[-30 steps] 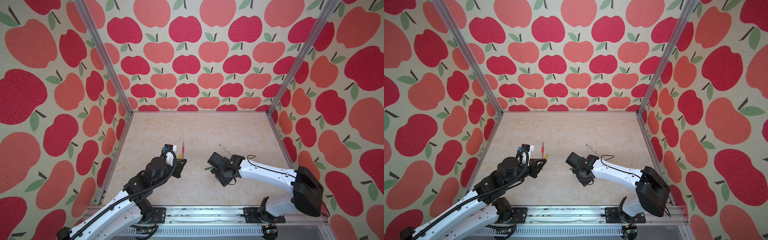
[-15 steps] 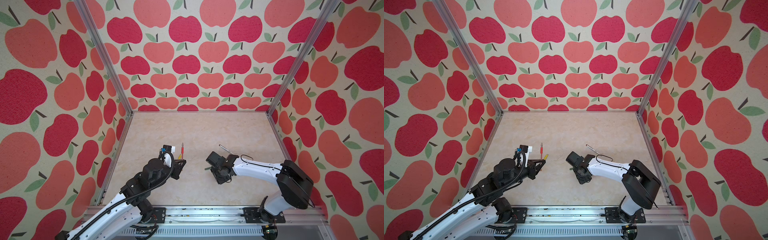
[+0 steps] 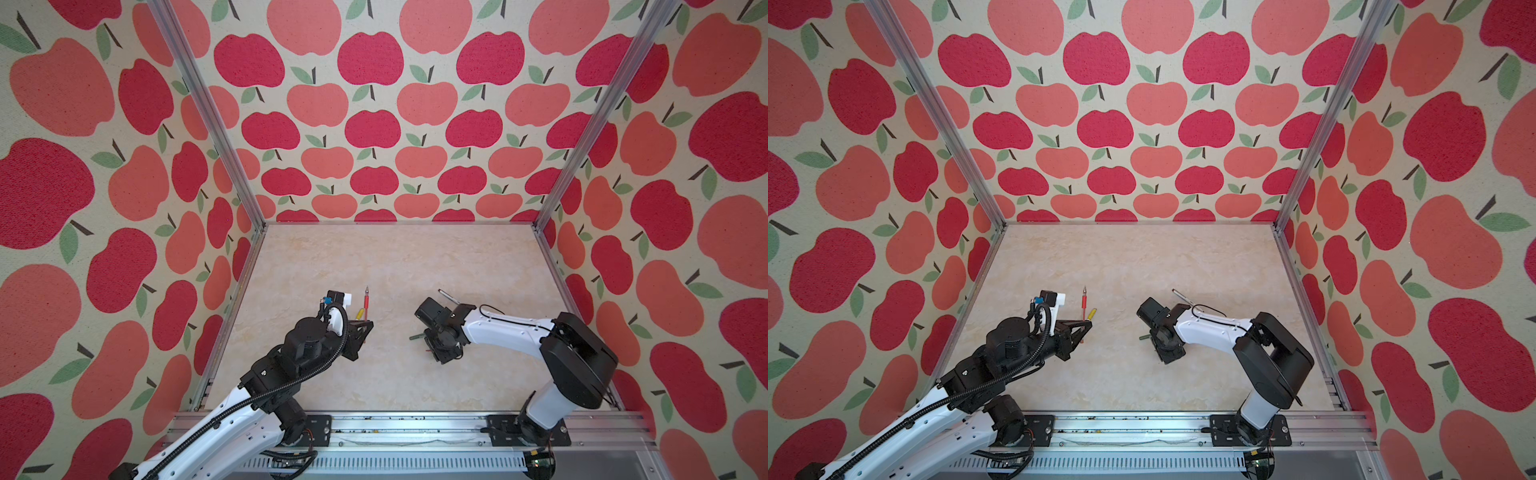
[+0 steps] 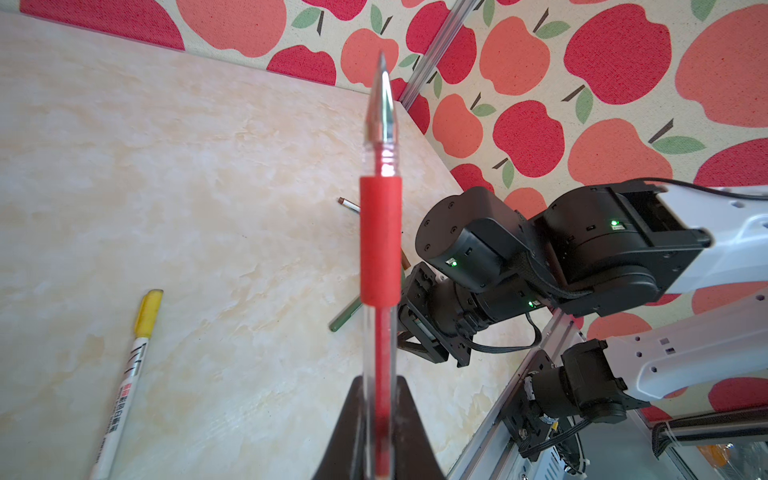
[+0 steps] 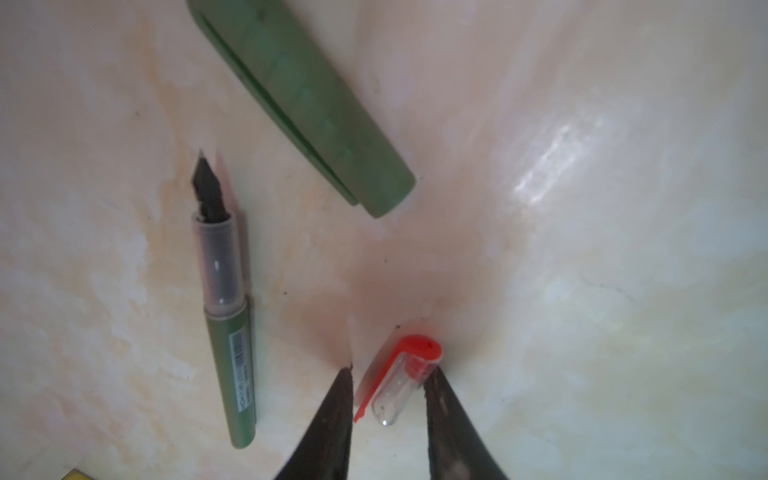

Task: Insert the pens into the pen caps
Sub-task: 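Lower the right gripper onto the clear red-clipped cap and close on it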

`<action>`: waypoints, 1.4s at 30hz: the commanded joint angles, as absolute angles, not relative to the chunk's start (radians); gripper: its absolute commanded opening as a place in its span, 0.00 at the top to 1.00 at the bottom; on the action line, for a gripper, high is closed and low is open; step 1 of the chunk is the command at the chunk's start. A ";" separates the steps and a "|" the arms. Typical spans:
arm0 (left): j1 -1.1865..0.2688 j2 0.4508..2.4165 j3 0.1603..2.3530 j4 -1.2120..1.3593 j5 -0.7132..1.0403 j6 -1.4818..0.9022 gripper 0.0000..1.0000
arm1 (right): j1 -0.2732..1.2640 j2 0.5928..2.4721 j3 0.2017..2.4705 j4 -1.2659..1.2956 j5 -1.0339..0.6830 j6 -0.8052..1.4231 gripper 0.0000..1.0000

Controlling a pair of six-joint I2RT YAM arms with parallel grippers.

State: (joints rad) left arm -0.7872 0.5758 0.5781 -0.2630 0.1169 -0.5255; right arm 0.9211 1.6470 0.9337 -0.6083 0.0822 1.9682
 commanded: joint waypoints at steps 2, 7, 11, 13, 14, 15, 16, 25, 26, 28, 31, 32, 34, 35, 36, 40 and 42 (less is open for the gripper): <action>-0.783 0.552 0.581 -0.302 0.113 -0.506 1.00 | 0.895 1.709 0.951 -0.686 0.087 1.869 0.70; -0.783 0.546 0.588 -0.317 0.106 -0.489 1.00 | 0.882 1.751 0.970 -0.736 0.078 1.771 0.74; -0.783 0.561 0.595 -0.322 0.112 -0.478 1.00 | 0.878 1.779 0.975 -0.740 0.075 1.702 0.79; -0.782 0.570 0.598 -0.320 0.113 -0.477 1.00 | 0.875 1.785 0.977 -0.733 0.074 1.672 0.79; -0.783 0.573 0.598 -0.316 0.112 -0.478 1.00 | 0.873 1.787 0.979 -0.721 0.075 1.654 0.80; -0.782 0.577 0.598 -0.312 0.114 -0.477 1.00 | 0.871 1.787 0.982 -0.714 0.079 1.631 0.80; -0.782 0.581 0.598 -0.307 0.113 -0.480 1.00 | 0.869 1.787 0.988 -0.711 0.085 1.611 0.81; -0.783 0.649 0.597 -0.263 0.147 -0.481 1.00 | 0.847 1.734 0.992 -0.594 0.108 1.288 0.87; -0.782 0.657 0.597 -0.257 0.153 -0.481 1.00 | 0.847 1.712 0.979 -0.573 0.115 1.258 0.87; -0.782 0.672 0.592 -0.240 0.176 -0.484 1.00 | 0.846 1.648 0.941 -0.515 0.132 1.192 0.87; -0.781 0.696 0.575 -0.172 0.259 -0.484 1.00 | 0.834 1.555 0.900 -0.482 0.158 1.115 0.85; -0.782 0.706 0.568 -0.152 0.285 -0.484 1.00 | 0.825 1.531 0.889 -0.473 0.155 1.091 0.84; -0.782 0.736 0.563 -0.108 0.338 -0.488 1.00 | 0.803 1.474 0.866 -0.451 0.148 1.041 0.84; -0.782 0.753 0.564 -0.097 0.355 -0.492 1.00 | 0.793 1.449 0.853 -0.435 0.140 1.020 0.84; -0.782 0.772 0.566 -0.086 0.378 -0.495 1.00 | 0.780 1.422 0.841 -0.421 0.132 1.002 0.84; -0.784 0.845 0.573 -0.050 0.437 -0.497 1.00 | 0.738 1.325 0.800 -0.332 0.080 0.917 0.83; -0.784 0.876 0.574 -0.030 0.449 -0.504 1.00 | 0.722 1.285 0.795 -0.310 0.065 0.877 0.83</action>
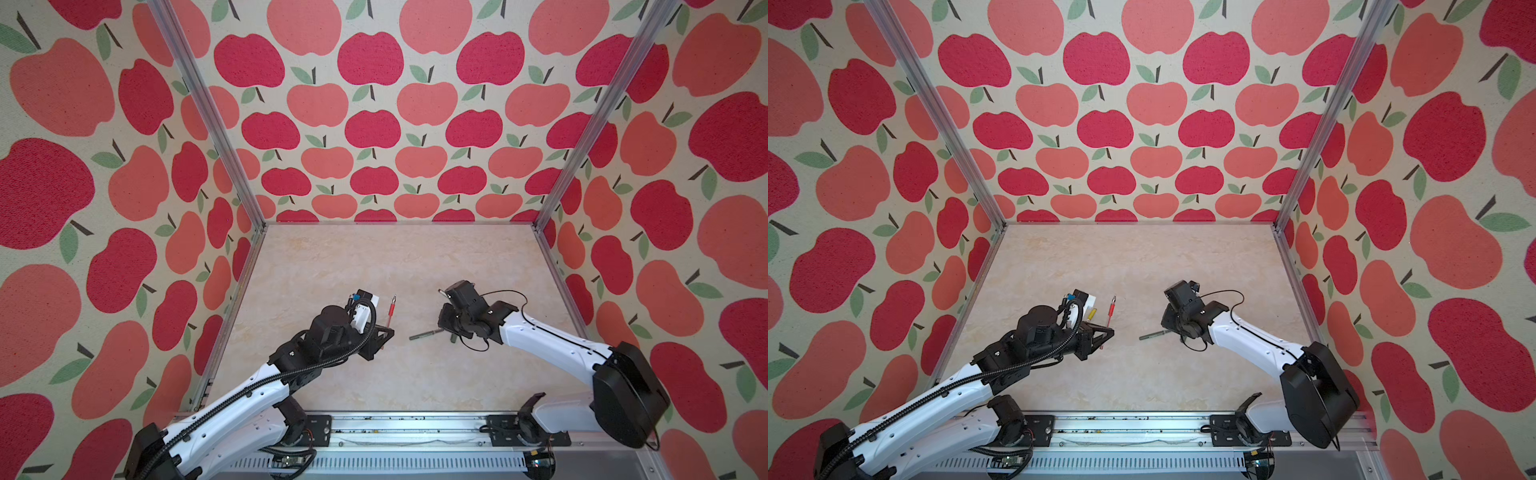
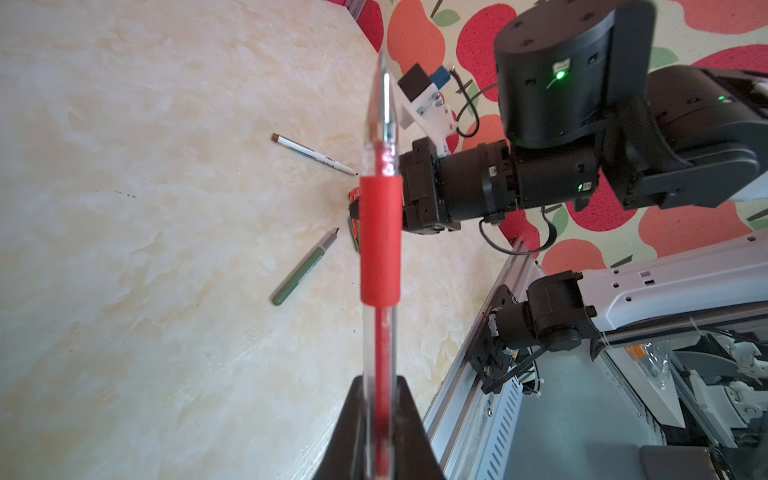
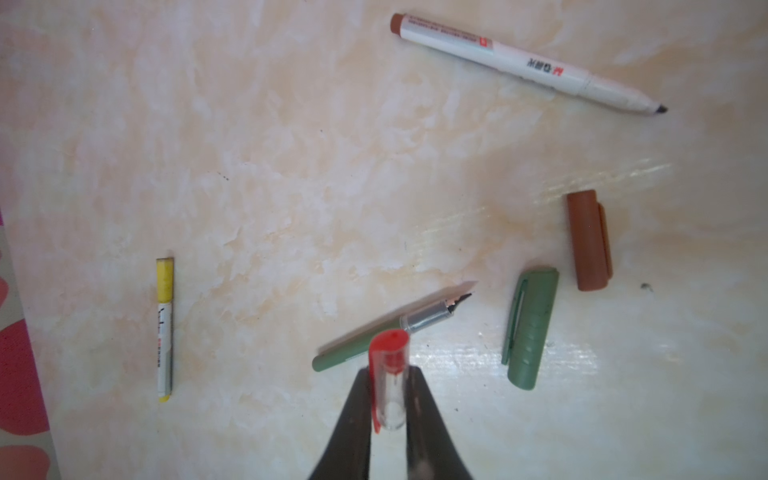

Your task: Insert the pens into the pen caps

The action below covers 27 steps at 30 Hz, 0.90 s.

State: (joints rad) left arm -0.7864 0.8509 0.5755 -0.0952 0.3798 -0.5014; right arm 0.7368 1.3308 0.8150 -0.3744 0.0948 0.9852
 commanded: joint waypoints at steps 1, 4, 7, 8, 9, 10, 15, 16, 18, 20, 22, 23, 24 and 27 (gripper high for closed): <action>-0.784 0.887 0.575 -0.025 0.447 -0.508 1.00 | 0.715 1.274 0.799 -0.315 0.061 0.860 0.82; -0.785 0.911 0.578 -0.009 0.443 -0.521 1.00 | 0.696 1.254 0.817 -0.336 0.038 0.794 0.82; -0.784 0.925 0.578 0.007 0.438 -0.526 1.00 | 0.682 1.224 0.816 -0.302 -0.007 0.735 0.82; -0.784 0.931 0.579 0.009 0.440 -0.522 1.00 | 0.675 1.210 0.817 -0.292 -0.023 0.718 0.81; -0.784 0.940 0.579 0.010 0.442 -0.516 1.00 | 0.665 1.198 0.820 -0.284 -0.044 0.709 0.81; -0.784 0.949 0.580 0.008 0.442 -0.511 1.00 | 0.653 1.189 0.825 -0.279 -0.065 0.709 0.80; -0.784 1.015 0.569 0.065 0.463 -0.519 1.00 | 0.600 1.158 0.897 -0.292 -0.171 0.755 0.78; -0.784 1.033 0.571 0.085 0.467 -0.529 1.00 | 0.600 1.155 0.913 -0.296 -0.178 0.771 0.78; -0.785 1.075 0.574 0.139 0.477 -0.556 1.00 | 0.601 1.150 0.934 -0.289 -0.204 0.814 0.77; -0.787 1.122 0.578 0.184 0.480 -0.573 1.00 | 0.600 1.146 0.936 -0.262 -0.228 0.859 0.75; -0.785 1.149 0.589 0.188 0.483 -0.580 1.00 | 0.600 1.145 0.941 -0.274 -0.219 0.874 0.74; -0.781 1.154 0.591 0.186 0.480 -0.582 1.00 | 0.600 1.147 0.950 -0.297 -0.203 0.850 0.72; -0.780 1.149 0.589 0.179 0.473 -0.584 1.00 | 0.600 1.155 0.966 -0.336 -0.173 0.812 0.71; -0.766 1.103 0.579 0.143 0.442 -0.591 1.00 | 0.600 1.196 1.029 -0.447 -0.099 0.687 0.71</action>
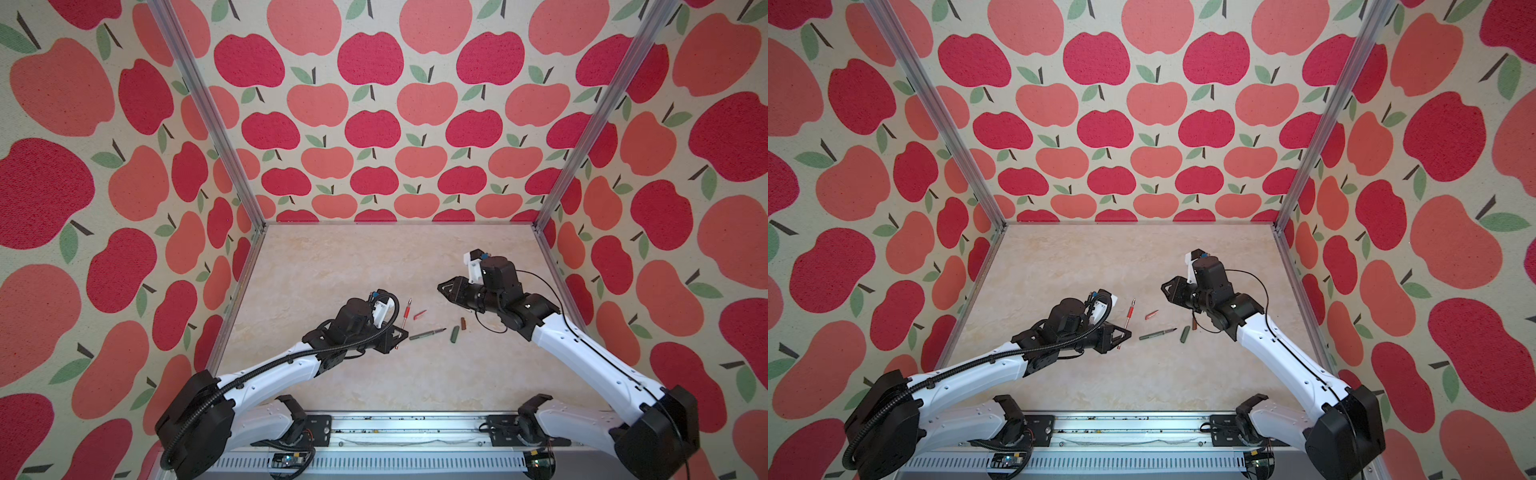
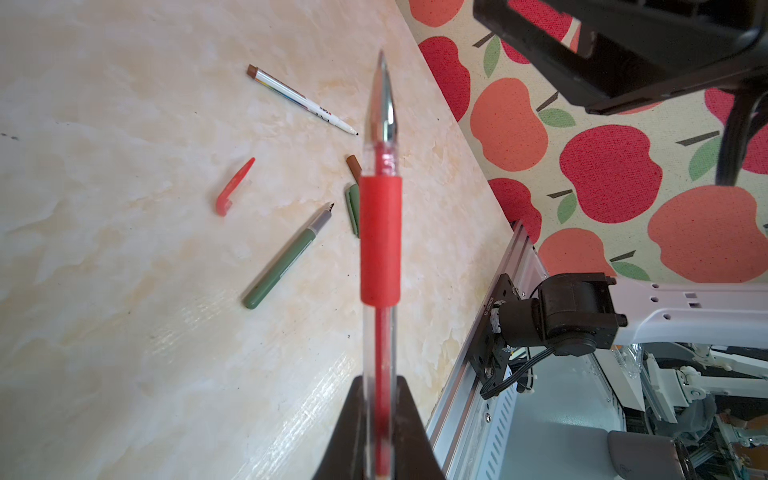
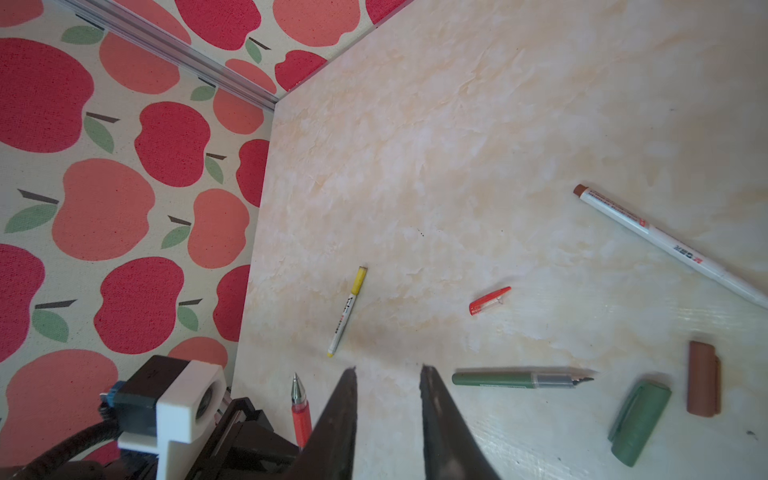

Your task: Insert the pens into the pen caps

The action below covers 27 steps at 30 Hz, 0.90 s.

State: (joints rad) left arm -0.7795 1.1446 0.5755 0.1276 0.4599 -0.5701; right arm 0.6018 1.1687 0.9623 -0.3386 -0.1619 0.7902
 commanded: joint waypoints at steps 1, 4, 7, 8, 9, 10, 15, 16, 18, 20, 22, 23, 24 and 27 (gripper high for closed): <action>-0.758 1.078 0.574 0.127 0.429 -0.594 1.00 | 0.600 1.215 1.055 -0.481 -0.078 0.643 0.71; -0.729 0.954 0.548 0.063 0.360 -0.620 1.00 | 0.600 1.291 1.131 -0.556 -0.052 0.491 0.67; -0.704 0.835 0.534 -0.042 0.272 -0.646 1.00 | 0.601 1.391 1.210 -0.647 -0.052 0.425 0.61; -0.694 0.798 0.533 -0.080 0.251 -0.650 1.00 | 0.604 1.426 1.242 -0.680 -0.060 0.433 0.60; -0.688 0.767 0.532 -0.110 0.238 -0.654 1.00 | 0.612 1.457 1.265 -0.702 -0.062 0.446 0.59; -0.680 0.746 0.531 -0.129 0.228 -0.655 1.00 | 0.625 1.476 1.272 -0.703 -0.053 0.458 0.58; -0.654 0.682 0.511 -0.161 0.215 -0.663 1.00 | 0.687 1.597 1.314 -0.708 -0.048 0.491 0.55; -0.651 0.678 0.509 -0.161 0.217 -0.663 1.00 | 0.697 1.617 1.320 -0.711 -0.057 0.488 0.54; -0.644 0.668 0.508 -0.169 0.225 -0.657 1.00 | 0.719 1.656 1.327 -0.716 -0.064 0.480 0.50; -0.640 0.656 0.509 -0.181 0.228 -0.645 1.00 | 0.735 1.677 1.321 -0.712 -0.068 0.476 0.46; -0.637 0.643 0.508 -0.190 0.229 -0.634 1.00 | 0.755 1.698 1.321 -0.712 -0.057 0.482 0.42; -0.637 0.638 0.505 -0.192 0.230 -0.632 1.00 | 0.769 1.718 1.330 -0.718 -0.048 0.479 0.39; -0.635 0.635 0.502 -0.189 0.232 -0.632 1.00 | 0.782 1.743 1.346 -0.732 -0.031 0.477 0.36; -0.632 0.628 0.489 -0.171 0.244 -0.635 1.00 | 0.810 1.830 1.411 -0.777 0.010 0.457 0.28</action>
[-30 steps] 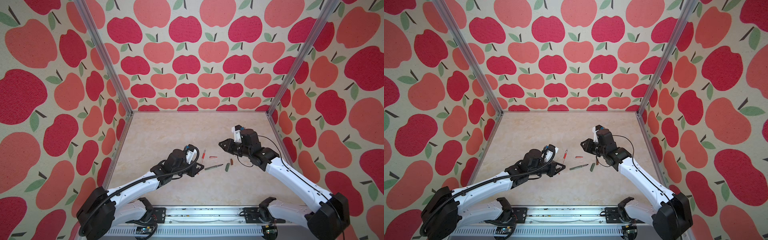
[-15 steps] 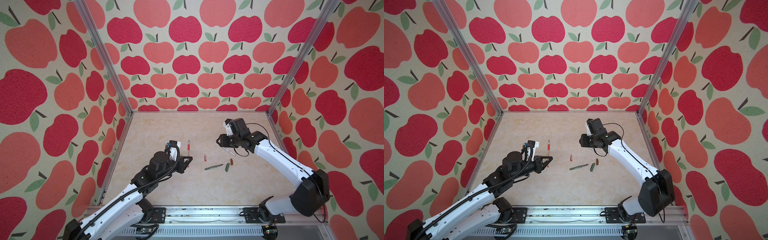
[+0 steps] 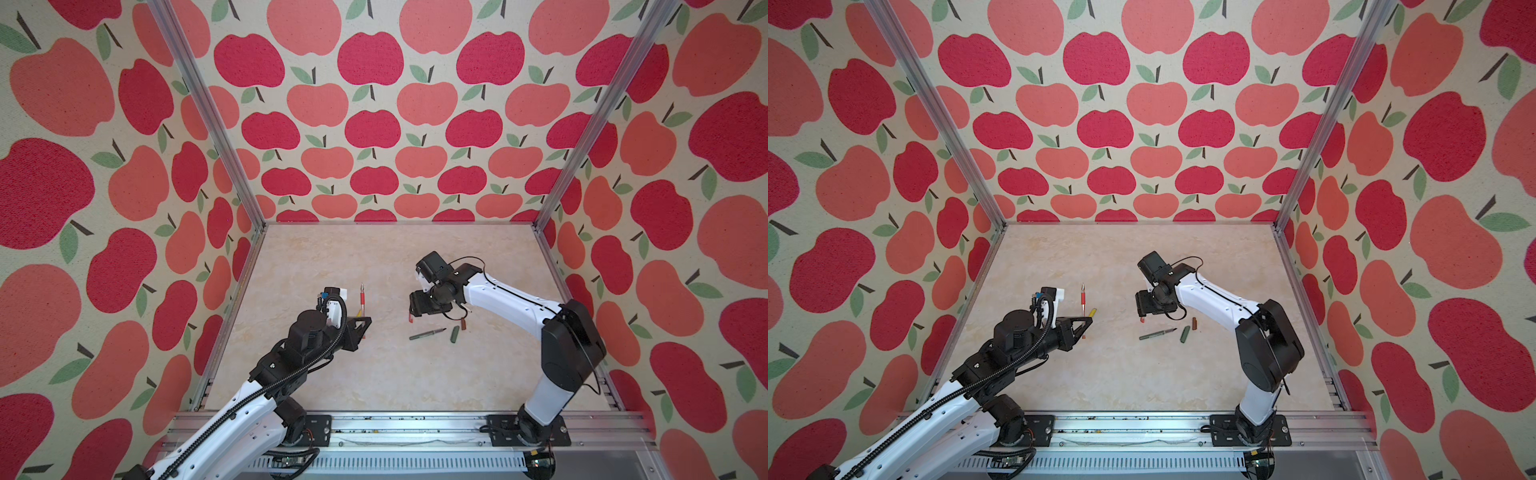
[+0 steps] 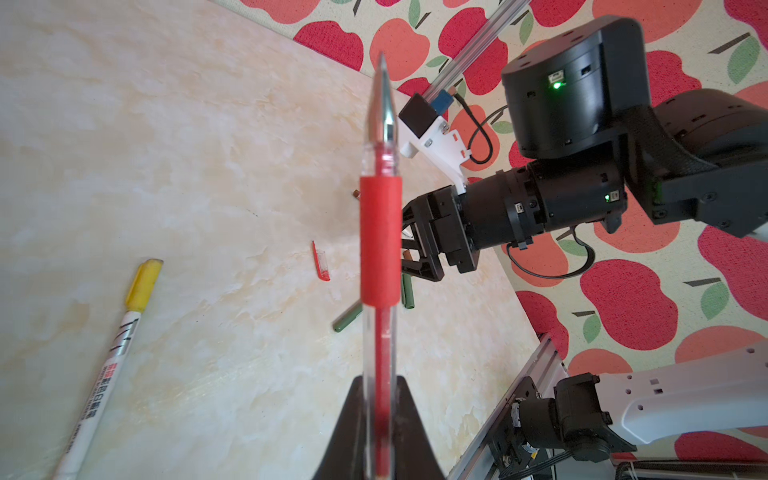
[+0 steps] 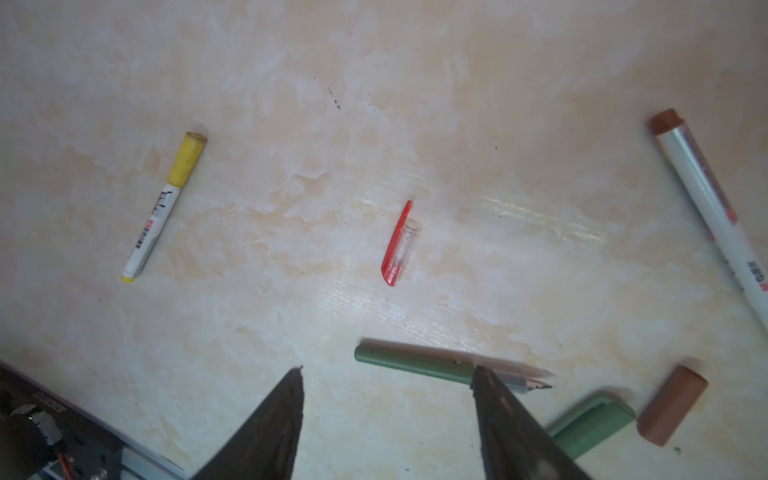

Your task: Insert the pens into the pen caps

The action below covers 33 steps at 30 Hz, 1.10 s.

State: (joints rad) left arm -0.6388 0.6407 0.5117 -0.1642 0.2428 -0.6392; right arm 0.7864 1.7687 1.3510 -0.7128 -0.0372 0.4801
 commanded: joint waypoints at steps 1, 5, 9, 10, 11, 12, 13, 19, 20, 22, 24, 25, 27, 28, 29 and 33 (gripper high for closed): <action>-0.631 0.627 0.485 -0.167 0.248 -0.636 1.00 | 0.821 1.861 1.443 -0.806 0.045 0.443 0.26; -0.629 0.618 0.471 -0.150 0.255 -0.641 1.00 | 0.852 1.970 1.542 -0.885 0.167 0.376 0.19; -0.629 0.606 0.471 -0.156 0.251 -0.637 1.00 | 0.854 2.033 1.566 -0.900 0.207 0.347 0.16; -0.629 0.603 0.469 -0.157 0.250 -0.637 1.00 | 0.853 2.046 1.566 -0.897 0.211 0.342 0.15; -0.627 0.601 0.469 -0.156 0.249 -0.638 1.00 | 0.853 2.058 1.567 -0.895 0.216 0.336 0.14; -0.626 0.601 0.469 -0.156 0.249 -0.637 1.00 | 0.851 2.069 1.568 -0.894 0.216 0.333 0.14; -0.625 0.602 0.469 -0.156 0.251 -0.637 1.00 | 0.849 2.079 1.569 -0.892 0.218 0.328 0.14; -0.622 0.624 0.474 -0.141 0.258 -0.637 1.00 | 0.832 2.091 1.550 -0.887 0.244 0.313 0.15; -0.621 0.628 0.475 -0.140 0.258 -0.637 1.00 | 0.828 2.087 1.540 -0.884 0.247 0.312 0.15; -0.621 0.636 0.479 -0.135 0.259 -0.637 1.00 | 0.816 2.072 1.516 -0.877 0.254 0.313 0.15; -0.621 0.643 0.480 -0.131 0.261 -0.637 1.00 | 0.801 2.056 1.494 -0.868 0.259 0.308 0.15; -0.621 0.649 0.480 -0.127 0.262 -0.637 1.00 | 0.790 2.048 1.483 -0.863 0.264 0.307 0.15; -0.620 0.660 0.480 -0.117 0.267 -0.638 1.00 | 0.771 2.042 1.475 -0.854 0.270 0.303 0.15; -0.621 0.666 0.481 -0.111 0.270 -0.639 1.00 | 0.760 2.040 1.473 -0.849 0.275 0.299 0.15; -0.620 0.673 0.483 -0.105 0.273 -0.640 1.00 | 0.749 2.043 1.475 -0.844 0.283 0.290 0.16; -0.619 0.692 0.495 -0.104 0.281 -0.638 1.00 | 0.718 2.073 1.518 -0.857 0.327 0.250 0.16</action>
